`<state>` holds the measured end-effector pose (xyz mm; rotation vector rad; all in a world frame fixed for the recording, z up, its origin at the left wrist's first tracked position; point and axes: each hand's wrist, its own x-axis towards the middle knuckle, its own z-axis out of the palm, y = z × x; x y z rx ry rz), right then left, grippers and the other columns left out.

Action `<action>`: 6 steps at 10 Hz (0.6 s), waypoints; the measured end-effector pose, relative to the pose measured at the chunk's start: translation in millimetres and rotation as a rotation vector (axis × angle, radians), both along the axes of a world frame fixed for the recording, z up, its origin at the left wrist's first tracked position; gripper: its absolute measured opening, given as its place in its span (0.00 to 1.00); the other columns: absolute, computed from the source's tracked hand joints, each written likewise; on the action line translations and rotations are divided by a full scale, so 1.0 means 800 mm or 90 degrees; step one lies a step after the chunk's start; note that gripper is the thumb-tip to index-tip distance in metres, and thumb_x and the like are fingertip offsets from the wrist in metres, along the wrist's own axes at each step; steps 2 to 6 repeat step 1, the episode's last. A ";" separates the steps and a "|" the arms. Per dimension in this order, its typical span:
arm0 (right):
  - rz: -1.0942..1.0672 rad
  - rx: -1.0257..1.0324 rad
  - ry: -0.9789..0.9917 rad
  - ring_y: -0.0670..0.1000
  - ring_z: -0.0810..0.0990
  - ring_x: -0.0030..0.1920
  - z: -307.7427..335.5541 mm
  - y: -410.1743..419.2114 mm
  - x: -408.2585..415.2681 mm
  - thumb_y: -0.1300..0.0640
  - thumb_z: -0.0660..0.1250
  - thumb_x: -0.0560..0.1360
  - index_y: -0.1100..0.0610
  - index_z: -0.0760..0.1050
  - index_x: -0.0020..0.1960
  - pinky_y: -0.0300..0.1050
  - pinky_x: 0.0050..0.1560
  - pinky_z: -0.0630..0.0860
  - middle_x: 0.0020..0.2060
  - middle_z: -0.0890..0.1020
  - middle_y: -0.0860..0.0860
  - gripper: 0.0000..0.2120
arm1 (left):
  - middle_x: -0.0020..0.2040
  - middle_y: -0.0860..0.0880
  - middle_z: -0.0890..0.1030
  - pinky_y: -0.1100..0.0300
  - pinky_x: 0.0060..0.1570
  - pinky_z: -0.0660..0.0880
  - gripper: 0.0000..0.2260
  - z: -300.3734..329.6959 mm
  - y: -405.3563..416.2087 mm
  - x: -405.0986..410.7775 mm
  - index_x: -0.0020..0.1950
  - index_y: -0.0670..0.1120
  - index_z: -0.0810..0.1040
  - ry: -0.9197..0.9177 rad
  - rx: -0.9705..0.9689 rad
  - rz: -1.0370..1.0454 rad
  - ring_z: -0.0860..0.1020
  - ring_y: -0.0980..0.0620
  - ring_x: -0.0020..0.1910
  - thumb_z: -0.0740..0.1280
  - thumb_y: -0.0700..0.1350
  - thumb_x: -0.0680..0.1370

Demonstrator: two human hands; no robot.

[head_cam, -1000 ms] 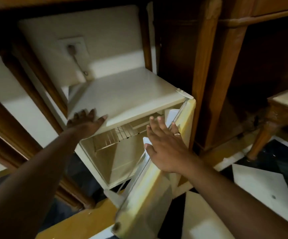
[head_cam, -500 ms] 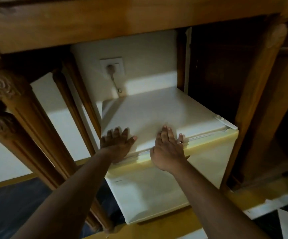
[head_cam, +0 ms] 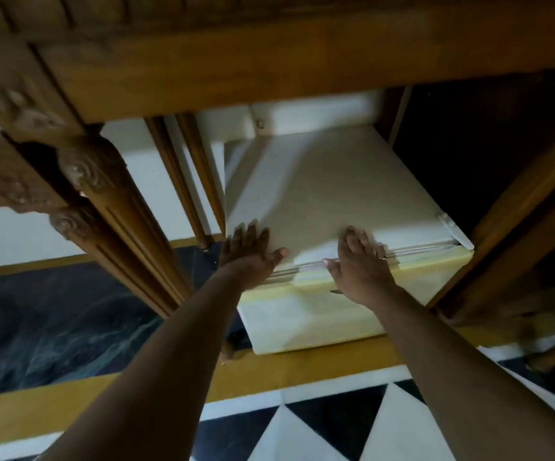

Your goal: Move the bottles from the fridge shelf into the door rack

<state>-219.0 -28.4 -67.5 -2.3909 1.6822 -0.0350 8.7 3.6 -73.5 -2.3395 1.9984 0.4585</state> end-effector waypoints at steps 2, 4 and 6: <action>-0.040 0.054 0.011 0.57 0.43 0.78 0.045 0.013 -0.025 0.38 0.47 0.79 0.60 0.50 0.77 0.61 0.76 0.45 0.79 0.48 0.56 0.35 | 0.82 0.47 0.36 0.44 0.75 0.36 0.37 0.026 0.047 -0.001 0.82 0.53 0.42 0.065 0.052 0.006 0.36 0.44 0.80 0.45 0.70 0.78; -0.040 0.054 0.011 0.57 0.43 0.78 0.045 0.013 -0.025 0.38 0.47 0.79 0.60 0.50 0.77 0.61 0.76 0.45 0.79 0.48 0.56 0.35 | 0.82 0.47 0.36 0.44 0.75 0.36 0.37 0.026 0.047 -0.001 0.82 0.53 0.42 0.065 0.052 0.006 0.36 0.44 0.80 0.45 0.70 0.78; -0.040 0.054 0.011 0.57 0.43 0.78 0.045 0.013 -0.025 0.38 0.47 0.79 0.60 0.50 0.77 0.61 0.76 0.45 0.79 0.48 0.56 0.35 | 0.82 0.47 0.36 0.44 0.75 0.36 0.37 0.026 0.047 -0.001 0.82 0.53 0.42 0.065 0.052 0.006 0.36 0.44 0.80 0.45 0.70 0.78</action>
